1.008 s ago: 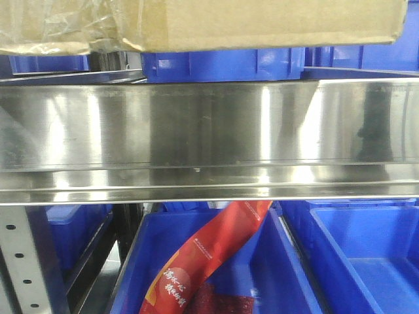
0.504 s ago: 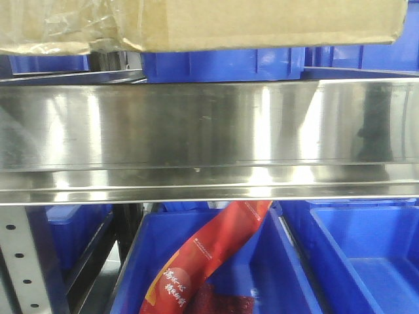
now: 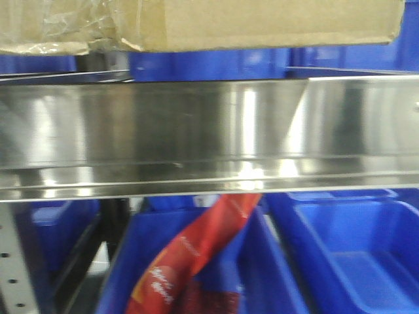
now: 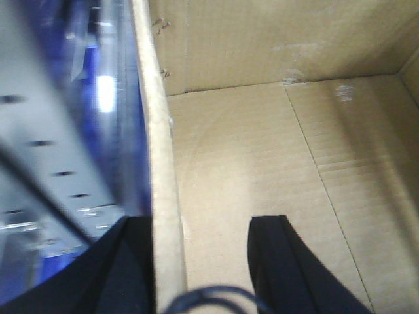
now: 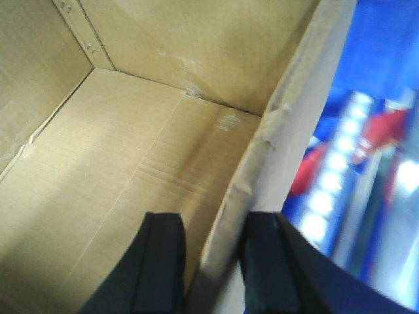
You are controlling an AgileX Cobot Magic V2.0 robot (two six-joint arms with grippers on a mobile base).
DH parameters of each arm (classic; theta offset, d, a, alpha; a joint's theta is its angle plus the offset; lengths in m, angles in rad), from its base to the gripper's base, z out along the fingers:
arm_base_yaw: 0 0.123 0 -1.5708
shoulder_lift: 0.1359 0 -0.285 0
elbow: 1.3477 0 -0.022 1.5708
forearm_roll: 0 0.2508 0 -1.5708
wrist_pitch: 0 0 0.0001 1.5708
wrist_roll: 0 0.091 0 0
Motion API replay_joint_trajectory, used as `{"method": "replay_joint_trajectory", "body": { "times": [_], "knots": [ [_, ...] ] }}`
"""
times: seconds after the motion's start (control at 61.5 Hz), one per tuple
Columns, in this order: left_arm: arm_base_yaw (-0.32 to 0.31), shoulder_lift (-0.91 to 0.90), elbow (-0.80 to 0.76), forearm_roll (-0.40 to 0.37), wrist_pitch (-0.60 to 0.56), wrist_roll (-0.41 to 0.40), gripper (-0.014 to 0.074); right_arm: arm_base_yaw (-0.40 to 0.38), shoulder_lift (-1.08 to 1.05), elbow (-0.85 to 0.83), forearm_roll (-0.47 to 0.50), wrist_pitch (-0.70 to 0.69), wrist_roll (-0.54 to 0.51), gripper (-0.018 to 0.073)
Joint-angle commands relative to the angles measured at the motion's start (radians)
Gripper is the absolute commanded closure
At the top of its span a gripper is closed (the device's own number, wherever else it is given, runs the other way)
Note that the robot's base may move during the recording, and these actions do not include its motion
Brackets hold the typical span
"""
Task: Grab carton from right shelf to conveyor
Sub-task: 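Hold the carton raised with both grippers while the base turns away, then carry the carton in both grippers while driving toward the red conveyor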
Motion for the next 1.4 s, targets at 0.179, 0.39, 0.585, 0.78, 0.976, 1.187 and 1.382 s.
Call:
{"method": "replay_joint_trajectory", "body": {
  "times": [0.179, 0.39, 0.585, 0.78, 0.976, 1.187, 1.382],
  "knots": [
    [-0.014, -0.008, -0.003, -0.054, -0.037, 0.039, 0.0613, 0.000, -0.008, -0.007, 0.009, -0.067, -0.041, 0.0628],
    [-0.014, -0.008, -0.003, -0.054, -0.037, 0.039, 0.0613, 0.000, -0.008, -0.007, 0.009, -0.067, -0.041, 0.0628],
    [-0.014, -0.008, -0.003, -0.054, -0.037, 0.039, 0.0613, 0.000, -0.008, -0.007, 0.009, -0.069, -0.041, 0.0628],
    [-0.014, -0.008, -0.003, -0.054, -0.037, 0.039, 0.0613, 0.000, -0.008, -0.007, 0.009, -0.069, -0.041, 0.0628],
    [-0.014, -0.008, -0.003, -0.054, -0.037, 0.039, 0.0613, 0.000, -0.008, -0.007, 0.009, -0.069, -0.041, 0.0628],
    [-0.014, -0.008, -0.003, -0.054, -0.037, 0.039, 0.0613, 0.000, -0.008, -0.007, 0.009, -0.069, -0.041, 0.0628],
    [-0.014, -0.008, -0.003, -0.054, -0.037, 0.039, 0.0613, 0.000, -0.008, -0.007, 0.009, -0.069, -0.041, 0.0628]
  ]
}}
